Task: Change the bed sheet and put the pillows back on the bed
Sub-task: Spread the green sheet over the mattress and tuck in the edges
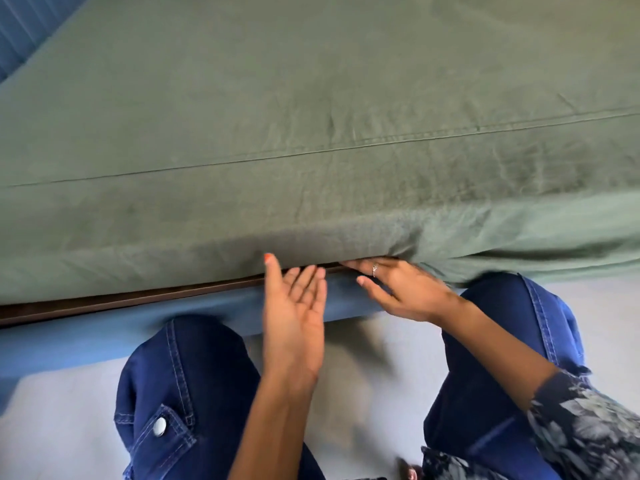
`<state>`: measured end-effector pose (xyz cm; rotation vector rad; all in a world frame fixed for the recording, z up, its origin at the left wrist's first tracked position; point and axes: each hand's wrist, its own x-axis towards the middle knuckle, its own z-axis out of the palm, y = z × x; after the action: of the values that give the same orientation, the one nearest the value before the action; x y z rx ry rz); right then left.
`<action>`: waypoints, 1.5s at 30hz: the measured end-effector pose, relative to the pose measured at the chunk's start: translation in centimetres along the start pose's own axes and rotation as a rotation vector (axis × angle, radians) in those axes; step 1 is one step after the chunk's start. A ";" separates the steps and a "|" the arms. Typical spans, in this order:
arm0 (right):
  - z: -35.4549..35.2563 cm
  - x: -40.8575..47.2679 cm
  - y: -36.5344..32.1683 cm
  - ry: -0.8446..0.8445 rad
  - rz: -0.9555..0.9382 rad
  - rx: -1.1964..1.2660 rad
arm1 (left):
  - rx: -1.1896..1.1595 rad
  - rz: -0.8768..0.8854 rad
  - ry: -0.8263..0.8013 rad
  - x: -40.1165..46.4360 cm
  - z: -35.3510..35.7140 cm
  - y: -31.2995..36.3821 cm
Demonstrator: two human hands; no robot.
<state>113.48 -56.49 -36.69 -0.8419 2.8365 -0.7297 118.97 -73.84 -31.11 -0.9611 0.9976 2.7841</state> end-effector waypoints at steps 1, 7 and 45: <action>0.0 -0.1 -0.2 0.022 0.004 0.031 | -0.014 -0.021 -0.026 0.0 0.6 -0.7; 2.6 -4.6 -4.2 0.568 0.079 0.087 | 0.029 -0.052 -0.044 0.5 1.5 -2.5; -2.3 -1.4 -6.6 1.080 0.432 2.320 | -0.186 -0.017 -0.164 1.9 5.0 -5.0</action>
<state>117.44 -59.59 -31.63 0.7008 0.3590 -3.2146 115.85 -67.30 -31.95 -0.7361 0.7170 2.9237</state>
